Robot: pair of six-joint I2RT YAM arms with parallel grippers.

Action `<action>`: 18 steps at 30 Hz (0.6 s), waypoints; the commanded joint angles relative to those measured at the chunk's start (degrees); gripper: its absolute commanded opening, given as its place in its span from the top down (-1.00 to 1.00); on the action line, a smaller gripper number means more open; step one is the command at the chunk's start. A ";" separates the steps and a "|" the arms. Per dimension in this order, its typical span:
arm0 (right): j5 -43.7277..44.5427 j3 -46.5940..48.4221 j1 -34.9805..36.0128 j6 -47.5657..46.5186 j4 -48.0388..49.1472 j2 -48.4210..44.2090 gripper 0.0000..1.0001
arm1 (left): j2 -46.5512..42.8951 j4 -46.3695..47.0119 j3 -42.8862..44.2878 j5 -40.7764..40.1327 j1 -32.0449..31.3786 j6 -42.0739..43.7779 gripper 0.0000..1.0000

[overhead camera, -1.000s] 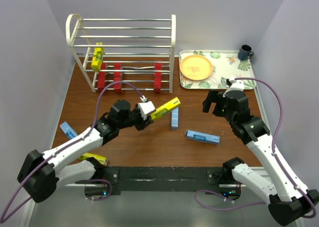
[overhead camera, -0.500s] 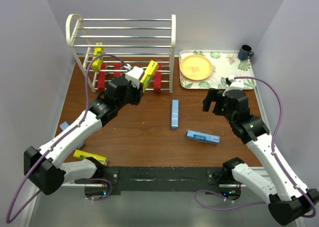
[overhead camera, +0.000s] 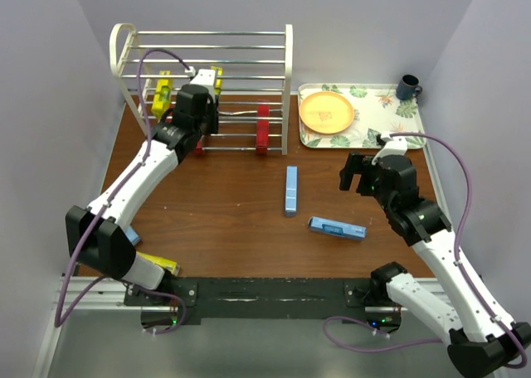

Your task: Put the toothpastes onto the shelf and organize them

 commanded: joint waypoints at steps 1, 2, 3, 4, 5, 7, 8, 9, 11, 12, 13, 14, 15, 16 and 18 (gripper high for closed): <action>0.51 -0.40 0.00 -2.10 0.52 -1.40 -0.97 | 2.72 2.96 5.17 -3.61 2.65 -1.10 1.00; 0.51 -0.49 -0.09 -2.19 0.34 -1.49 -0.97 | 3.24 3.57 5.61 -3.61 3.09 -1.36 1.00; 0.68 -0.84 -0.09 -2.19 0.43 -1.75 -0.97 | 4.21 4.18 5.53 -3.52 3.53 -1.63 1.00; 0.77 -1.01 -0.09 -2.28 0.52 -1.92 -0.97 | 4.65 5.06 5.18 -3.26 4.06 -1.80 0.99; 0.86 -1.10 -0.09 -2.28 0.52 -2.01 -0.97 | 5.00 6.72 4.57 -3.00 4.41 -1.89 0.99; 0.78 -1.37 -0.09 -2.02 0.52 -2.01 -0.97 | 6.41 7.96 4.47 -2.38 5.11 -2.33 0.96; 0.77 -1.37 0.00 -1.84 0.52 -2.01 -0.97 | 6.76 9.53 4.21 -2.38 5.29 -2.33 0.96; 0.69 -1.54 -0.09 -1.67 0.52 -2.01 -0.97 | 7.20 10.33 4.30 -2.29 5.47 -2.33 0.95; 0.60 -1.63 -0.09 -1.58 0.61 -2.01 -0.97 | 7.64 12.17 4.04 -2.55 5.73 -2.24 0.93; 0.69 -1.63 -0.09 -1.49 0.52 -2.10 -0.97 | 7.99 12.71 4.03 -2.64 5.91 -2.24 0.92; 0.69 -1.63 0.00 -1.40 0.34 -2.10 -0.97 | 8.34 13.24 4.03 -2.56 6.26 -2.33 0.89; 0.69 -1.72 -0.09 -1.40 0.08 -2.10 -0.97 | 8.70 13.42 4.21 -2.38 6.44 -2.42 0.87; 0.77 -1.72 -0.09 -1.40 -0.01 -2.36 -0.97 | 9.40 13.42 4.38 -2.21 6.70 -2.42 0.85; 0.86 -1.72 -0.09 -1.40 -0.27 -2.37 -0.97 | 9.66 13.24 4.56 -1.94 6.87 -2.51 0.82; 1.12 -1.63 -0.09 -1.49 -0.54 -2.54 -0.97 | 10.19 13.33 4.65 -1.85 6.96 -2.51 0.78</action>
